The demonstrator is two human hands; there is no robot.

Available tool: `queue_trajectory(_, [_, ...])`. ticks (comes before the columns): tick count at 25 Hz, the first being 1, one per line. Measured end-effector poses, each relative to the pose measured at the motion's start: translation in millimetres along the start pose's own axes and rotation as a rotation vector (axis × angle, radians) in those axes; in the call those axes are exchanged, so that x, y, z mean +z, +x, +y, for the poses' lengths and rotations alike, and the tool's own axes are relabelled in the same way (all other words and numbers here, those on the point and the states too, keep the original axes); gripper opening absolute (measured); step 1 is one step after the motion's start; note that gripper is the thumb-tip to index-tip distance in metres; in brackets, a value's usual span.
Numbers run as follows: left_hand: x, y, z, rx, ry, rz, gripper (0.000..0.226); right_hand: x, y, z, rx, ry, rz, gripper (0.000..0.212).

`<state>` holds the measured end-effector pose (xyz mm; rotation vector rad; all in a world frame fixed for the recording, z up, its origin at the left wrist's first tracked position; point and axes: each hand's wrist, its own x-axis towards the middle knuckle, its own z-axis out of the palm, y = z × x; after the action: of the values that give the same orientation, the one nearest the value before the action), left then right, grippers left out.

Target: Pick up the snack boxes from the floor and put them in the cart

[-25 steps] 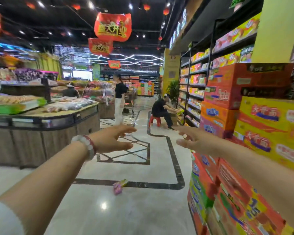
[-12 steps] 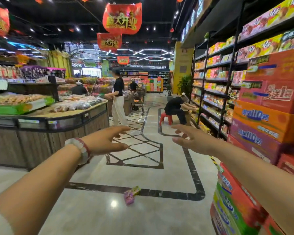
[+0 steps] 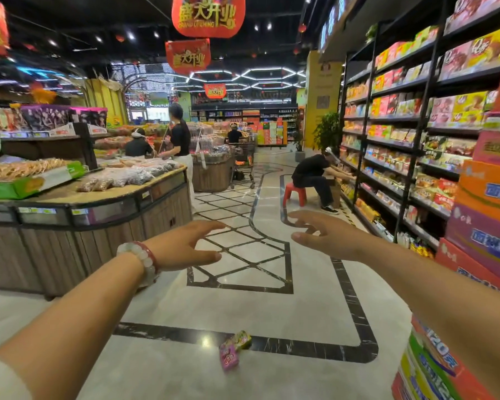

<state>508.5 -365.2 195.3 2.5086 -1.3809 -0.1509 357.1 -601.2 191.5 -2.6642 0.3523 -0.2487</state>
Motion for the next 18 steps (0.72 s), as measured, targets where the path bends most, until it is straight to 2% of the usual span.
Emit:
queue_trajectory(8, [-18.7,130.9,-38.5,-0.055,-0.017,0.045,0.064,-16.6,155.9,57.5,-0.063,0.067,0.020,0.052])
queue_trajectory(18, [40.6,287.9,-159.5,-0.095,-0.056,-0.068,0.065,80.7,342.3,122.6,-0.037,0.038,-0.178,0.059])
